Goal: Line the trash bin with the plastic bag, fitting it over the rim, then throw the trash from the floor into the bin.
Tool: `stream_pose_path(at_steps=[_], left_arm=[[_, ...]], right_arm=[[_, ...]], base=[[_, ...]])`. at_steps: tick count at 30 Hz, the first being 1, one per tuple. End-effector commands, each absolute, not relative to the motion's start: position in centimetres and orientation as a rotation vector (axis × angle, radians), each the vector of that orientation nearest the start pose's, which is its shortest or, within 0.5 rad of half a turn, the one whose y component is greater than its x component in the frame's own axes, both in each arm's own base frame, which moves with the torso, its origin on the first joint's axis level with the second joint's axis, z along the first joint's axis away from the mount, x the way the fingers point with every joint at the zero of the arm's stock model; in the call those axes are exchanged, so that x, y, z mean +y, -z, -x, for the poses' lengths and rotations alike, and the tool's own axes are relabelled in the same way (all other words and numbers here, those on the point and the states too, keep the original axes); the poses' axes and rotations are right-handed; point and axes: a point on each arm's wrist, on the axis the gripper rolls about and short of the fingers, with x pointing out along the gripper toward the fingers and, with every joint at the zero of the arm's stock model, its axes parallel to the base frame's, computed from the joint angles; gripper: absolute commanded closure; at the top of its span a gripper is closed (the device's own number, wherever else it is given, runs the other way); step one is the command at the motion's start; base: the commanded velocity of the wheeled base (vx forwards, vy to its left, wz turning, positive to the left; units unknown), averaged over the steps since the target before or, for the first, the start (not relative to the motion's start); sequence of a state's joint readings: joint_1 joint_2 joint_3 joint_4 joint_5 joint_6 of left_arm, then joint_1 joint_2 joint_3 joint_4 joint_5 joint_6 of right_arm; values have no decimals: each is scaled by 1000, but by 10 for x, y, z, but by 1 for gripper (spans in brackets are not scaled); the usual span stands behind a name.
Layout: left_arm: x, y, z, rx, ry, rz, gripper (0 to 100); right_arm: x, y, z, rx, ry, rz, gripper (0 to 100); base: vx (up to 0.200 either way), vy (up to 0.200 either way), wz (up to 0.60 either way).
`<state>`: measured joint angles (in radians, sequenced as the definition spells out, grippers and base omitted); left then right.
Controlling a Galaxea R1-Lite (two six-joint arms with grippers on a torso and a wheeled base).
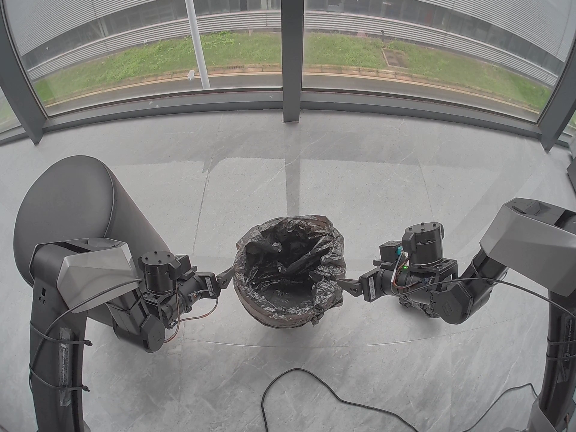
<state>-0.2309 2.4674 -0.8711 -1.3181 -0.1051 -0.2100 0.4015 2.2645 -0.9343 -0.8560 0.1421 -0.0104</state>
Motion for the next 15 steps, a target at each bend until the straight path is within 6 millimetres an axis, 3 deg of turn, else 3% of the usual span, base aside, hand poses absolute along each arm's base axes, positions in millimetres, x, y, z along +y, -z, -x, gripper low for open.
stream_pose_path(at_steps=[1, 4, 9, 14, 15], left_arm=[[-92, 14, -391, 306, 298, 191, 0], [-93, 2, -390, 274, 314, 195, 0], [-109, -20, -386, 224, 352, 220, 0], [-138, -43, -371, 180, 407, 280, 0], [-139, -44, -370, 177, 409, 280, 0]], right_arm=[[158, -37, -365, 461, -535, 69, 0], [148, -46, -367, 446, -507, 39, 0], [93, -50, -373, 467, -382, 45, 0], [-8, -39, -380, 610, -282, 308, 0], [-17, -39, -381, 617, -287, 340, 0]], base=[[0, 0, 0], [0, 0, 0], [0, 0, 0], [0, 0, 0], [0, 0, 0]])
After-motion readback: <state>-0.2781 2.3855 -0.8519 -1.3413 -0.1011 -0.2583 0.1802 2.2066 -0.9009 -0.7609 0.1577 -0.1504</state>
